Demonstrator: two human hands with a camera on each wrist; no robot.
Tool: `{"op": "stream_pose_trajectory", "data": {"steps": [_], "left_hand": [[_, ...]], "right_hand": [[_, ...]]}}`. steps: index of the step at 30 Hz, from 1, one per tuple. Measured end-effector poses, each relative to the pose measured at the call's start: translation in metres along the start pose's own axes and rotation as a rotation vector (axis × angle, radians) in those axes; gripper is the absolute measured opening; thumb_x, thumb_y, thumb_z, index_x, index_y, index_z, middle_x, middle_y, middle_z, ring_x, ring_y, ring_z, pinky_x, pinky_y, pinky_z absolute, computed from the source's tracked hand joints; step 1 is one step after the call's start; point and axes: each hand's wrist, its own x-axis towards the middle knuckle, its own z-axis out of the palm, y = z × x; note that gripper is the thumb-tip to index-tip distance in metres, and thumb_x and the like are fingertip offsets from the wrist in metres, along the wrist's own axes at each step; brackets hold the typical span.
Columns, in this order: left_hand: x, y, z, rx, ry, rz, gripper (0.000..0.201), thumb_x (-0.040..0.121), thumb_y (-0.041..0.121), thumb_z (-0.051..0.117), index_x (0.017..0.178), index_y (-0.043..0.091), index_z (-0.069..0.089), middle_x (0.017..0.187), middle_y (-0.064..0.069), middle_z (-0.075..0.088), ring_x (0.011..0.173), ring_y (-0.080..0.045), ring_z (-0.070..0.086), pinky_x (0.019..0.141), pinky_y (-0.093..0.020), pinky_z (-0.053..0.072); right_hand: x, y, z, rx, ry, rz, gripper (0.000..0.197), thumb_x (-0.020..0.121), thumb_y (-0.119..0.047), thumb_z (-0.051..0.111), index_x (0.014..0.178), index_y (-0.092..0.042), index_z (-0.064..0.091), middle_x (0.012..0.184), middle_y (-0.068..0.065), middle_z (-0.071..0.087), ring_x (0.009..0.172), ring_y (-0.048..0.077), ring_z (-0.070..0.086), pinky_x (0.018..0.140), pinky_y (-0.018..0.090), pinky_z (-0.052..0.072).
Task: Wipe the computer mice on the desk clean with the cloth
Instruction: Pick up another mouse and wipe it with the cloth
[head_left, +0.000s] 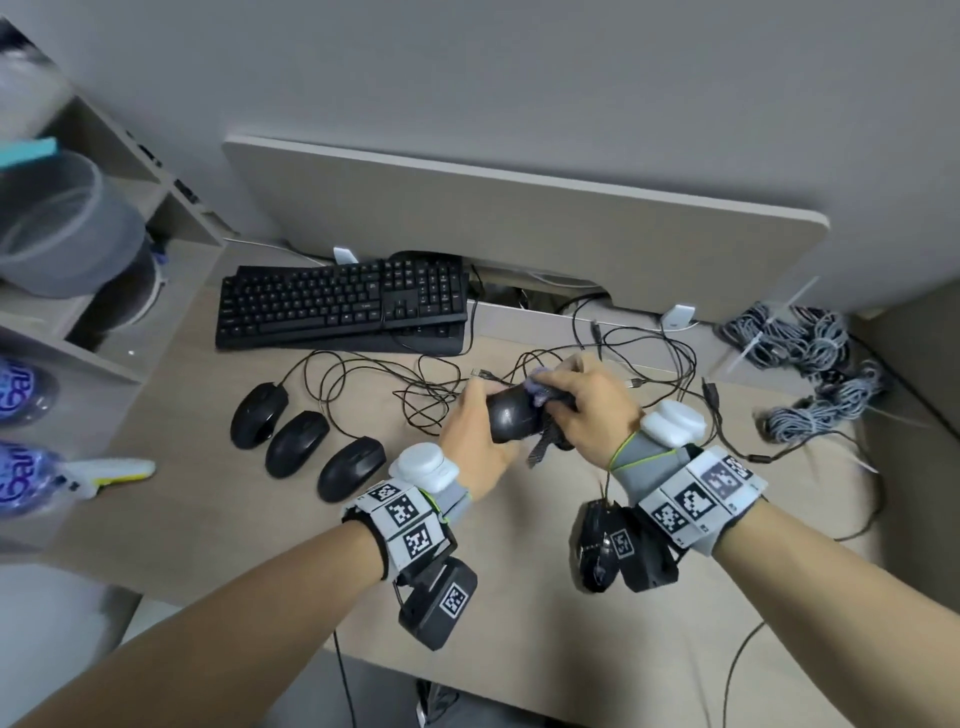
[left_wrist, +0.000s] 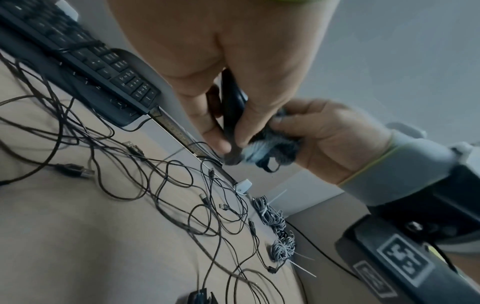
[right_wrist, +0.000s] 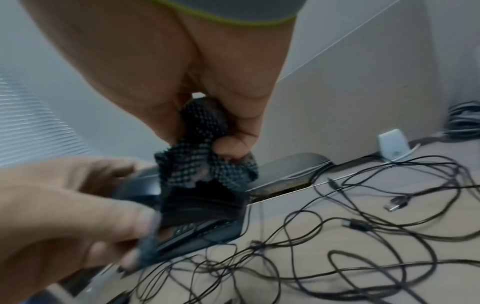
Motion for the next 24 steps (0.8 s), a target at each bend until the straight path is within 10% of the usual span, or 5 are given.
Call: {"op": "stream_pose_trajectory", "data": {"steps": [5, 9, 12, 24], "left_hand": [[0.009, 0.005, -0.008, 0.025, -0.014, -0.001, 0.046, 0.078, 0.006, 0.07, 0.118, 0.01, 0.048, 0.116, -0.005, 0.059, 0.096, -0.019, 0.055, 0.067, -0.015, 0.031], [0.015, 0.007, -0.013, -0.035, 0.002, -0.016, 0.055, 0.074, 0.009, 0.077, 0.121, 0.011, 0.049, 0.115, -0.004, 0.057, 0.098, -0.019, 0.054, 0.069, -0.013, 0.033], [0.014, 0.009, -0.016, -0.04, -0.002, -0.014, 0.051, 0.077, 0.008, 0.073, 0.121, 0.01, 0.049, 0.111, -0.005, 0.061, 0.097, -0.023, 0.058, 0.071, -0.018, 0.038], [0.014, 0.011, -0.027, -0.176, 0.064, -0.102, 0.057, 0.069, 0.021, 0.084, 0.113, 0.023, 0.047, 0.107, 0.0, 0.064, 0.098, -0.021, 0.062, 0.084, -0.033, 0.051]], "right_hand": [[-0.014, -0.022, 0.002, 0.003, -0.078, -0.257, 0.034, 0.078, 0.0, 0.059, 0.106, -0.018, 0.068, 0.092, 0.009, 0.052, 0.079, 0.019, 0.051, 0.064, 0.012, 0.035], [0.001, -0.013, -0.001, 0.051, 0.062, -0.084, 0.032, 0.081, -0.005, 0.053, 0.107, -0.019, 0.067, 0.094, 0.004, 0.048, 0.071, 0.022, 0.056, 0.067, 0.037, 0.05], [-0.012, -0.029, 0.002, 0.017, -0.024, -0.242, 0.027, 0.081, -0.004, 0.054, 0.101, -0.015, 0.069, 0.09, 0.01, 0.05, 0.065, 0.019, 0.052, 0.057, 0.016, 0.041], [0.001, -0.009, -0.005, 0.027, 0.158, -0.017, 0.034, 0.079, -0.004, 0.057, 0.109, -0.016, 0.067, 0.094, 0.008, 0.053, 0.089, 0.027, 0.056, 0.075, 0.03, 0.043]]}}
